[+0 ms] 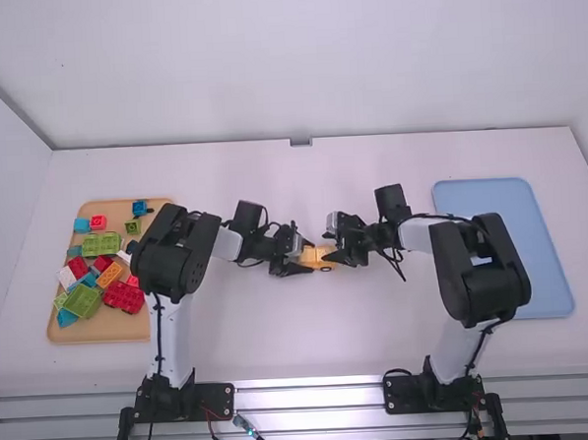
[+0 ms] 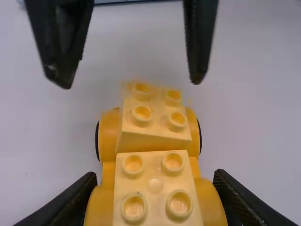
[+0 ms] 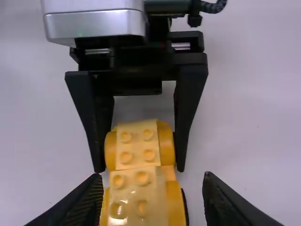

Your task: Assemble lego blocks to make yellow taxi

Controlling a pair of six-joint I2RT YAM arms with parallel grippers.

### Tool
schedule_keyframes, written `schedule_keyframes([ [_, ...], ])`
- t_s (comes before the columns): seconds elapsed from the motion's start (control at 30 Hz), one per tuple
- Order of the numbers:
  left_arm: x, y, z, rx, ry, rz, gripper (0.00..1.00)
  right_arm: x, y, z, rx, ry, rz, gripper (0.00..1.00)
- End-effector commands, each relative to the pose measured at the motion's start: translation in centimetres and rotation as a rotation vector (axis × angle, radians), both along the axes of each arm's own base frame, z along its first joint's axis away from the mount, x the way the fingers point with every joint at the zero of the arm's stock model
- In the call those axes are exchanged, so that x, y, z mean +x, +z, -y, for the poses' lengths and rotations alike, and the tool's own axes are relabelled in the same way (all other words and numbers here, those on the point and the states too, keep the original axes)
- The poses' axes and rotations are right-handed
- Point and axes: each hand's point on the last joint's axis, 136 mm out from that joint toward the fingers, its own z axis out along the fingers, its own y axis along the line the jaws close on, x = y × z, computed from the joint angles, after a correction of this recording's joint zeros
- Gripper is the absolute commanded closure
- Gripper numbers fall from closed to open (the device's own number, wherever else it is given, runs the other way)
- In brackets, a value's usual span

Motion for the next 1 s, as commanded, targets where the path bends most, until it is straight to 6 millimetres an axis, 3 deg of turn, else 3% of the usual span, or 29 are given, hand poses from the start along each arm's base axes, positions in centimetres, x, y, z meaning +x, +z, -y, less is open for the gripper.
schedule_keyframes([
  [0.0, 0.3, -2.3, -0.8, 0.086, 0.068, -0.043, 0.60, -0.2, 0.7, -0.1, 0.010, 0.014, 0.019, 0.44],
  [0.37, 0.4, -2.3, -0.9, 0.087, 0.084, -0.069, 0.59, -0.5, -1.7, -0.9, -0.155, 0.022, 0.057, 0.48],
  [0.57, 0.4, -2.3, -0.9, 0.087, 0.084, -0.069, 0.59, -0.3, -2.2, -1.0, -0.202, 0.000, 0.056, 0.69],
  [0.87, 0.4, -2.3, -0.9, 0.087, 0.083, -0.070, 0.59, 0.1, -1.6, -0.3, -0.151, -0.023, 0.031, 0.69],
  [0.97, -0.6, -2.1, -0.6, 0.065, 0.027, -0.056, 0.60, 0.2, -1.4, -0.1, -0.137, -0.029, 0.024, 0.67],
])
